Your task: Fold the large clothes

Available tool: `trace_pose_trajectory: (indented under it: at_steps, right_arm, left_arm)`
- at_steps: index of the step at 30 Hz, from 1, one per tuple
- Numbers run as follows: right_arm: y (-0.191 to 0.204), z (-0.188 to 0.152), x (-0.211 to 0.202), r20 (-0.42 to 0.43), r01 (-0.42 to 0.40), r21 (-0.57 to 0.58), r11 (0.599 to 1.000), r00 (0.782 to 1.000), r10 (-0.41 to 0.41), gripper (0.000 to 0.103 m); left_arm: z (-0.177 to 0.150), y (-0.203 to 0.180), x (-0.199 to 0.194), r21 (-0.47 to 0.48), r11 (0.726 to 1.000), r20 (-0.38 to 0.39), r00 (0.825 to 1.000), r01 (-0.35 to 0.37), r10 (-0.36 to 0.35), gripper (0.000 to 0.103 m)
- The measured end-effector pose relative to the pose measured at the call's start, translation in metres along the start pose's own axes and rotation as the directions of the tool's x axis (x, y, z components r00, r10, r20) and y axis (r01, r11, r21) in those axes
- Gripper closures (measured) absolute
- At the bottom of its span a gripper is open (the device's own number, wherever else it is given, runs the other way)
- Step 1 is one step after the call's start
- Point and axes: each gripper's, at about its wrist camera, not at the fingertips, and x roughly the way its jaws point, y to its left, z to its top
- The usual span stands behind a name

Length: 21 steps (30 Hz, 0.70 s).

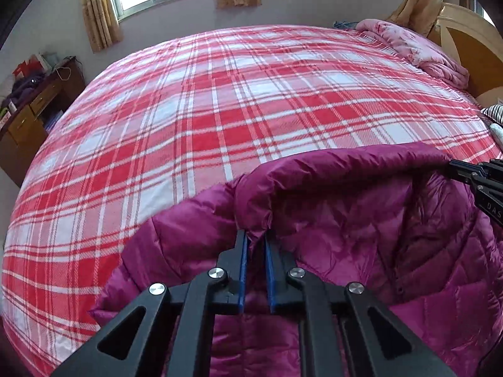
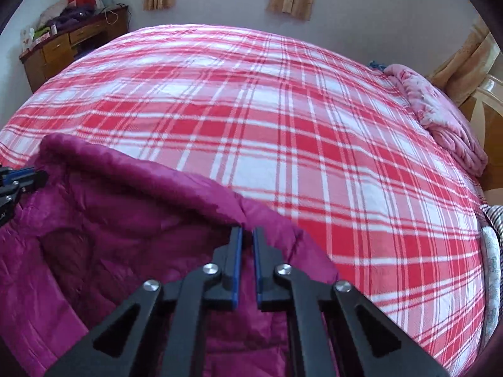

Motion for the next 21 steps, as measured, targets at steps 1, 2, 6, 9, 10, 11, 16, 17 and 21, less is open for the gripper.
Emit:
trace_pose_trajectory:
  at_steps: [1, 2, 6, 9, 10, 11, 16, 17, 21]
  right_arm:
    - [-0.001, -0.004, 0.002, -0.005, 0.007, 0.003, 1.0, 1.0, -0.007, 0.097]
    - [-0.002, -0.008, 0.004, -0.01, 0.015, 0.005, 1.0, 1.0, -0.015, 0.097]
    - [-0.012, -0.018, 0.0, -0.008, -0.008, 0.039, 0.999, 1.0, 0.008, 0.097]
    - [-0.023, -0.012, -0.024, 0.078, -0.045, 0.113, 0.993, 0.996, 0.036, 0.083]
    - [-0.025, -0.008, -0.032, 0.109, -0.057, 0.129, 0.99, 0.993, 0.043, 0.072]
    - [-0.026, -0.003, -0.038, 0.139, -0.073, 0.143, 0.987, 0.989, 0.053, 0.045]
    - [-0.019, 0.038, -0.038, 0.193, -0.148, 0.174, 0.974, 0.975, 0.114, 0.034]
    - [-0.019, 0.044, -0.032, 0.186, -0.167, 0.189, 0.968, 0.974, 0.132, 0.041]
    - [-0.004, 0.058, 0.004, 0.073, -0.202, 0.189, 0.961, 0.979, 0.191, 0.043]
  left_arm:
    - [-0.007, 0.001, 0.003, -0.005, 1.0, -0.01, 1.0, -0.004, 0.004, 0.094]
    - [-0.011, 0.003, 0.004, -0.007, 1.0, -0.012, 1.0, -0.002, 0.002, 0.094]
    - [-0.02, 0.002, 0.003, 0.012, 1.0, 0.01, 1.0, -0.009, 0.009, 0.094]
    - [-0.02, 0.002, 0.003, 0.006, 1.0, 0.012, 1.0, -0.01, 0.01, 0.094]
    - [-0.021, 0.002, 0.004, 0.004, 1.0, 0.012, 1.0, -0.011, 0.011, 0.094]
    - [-0.021, 0.002, 0.005, 0.005, 1.0, 0.014, 1.0, -0.013, 0.013, 0.094]
    - [-0.026, -0.004, 0.005, 0.043, 0.998, 0.036, 0.999, -0.042, 0.04, 0.094]
    - [-0.027, -0.004, 0.006, 0.048, 0.998, 0.041, 0.998, -0.044, 0.042, 0.094]
    - [-0.029, -0.005, 0.005, 0.065, 0.997, 0.06, 0.997, -0.049, 0.045, 0.094]
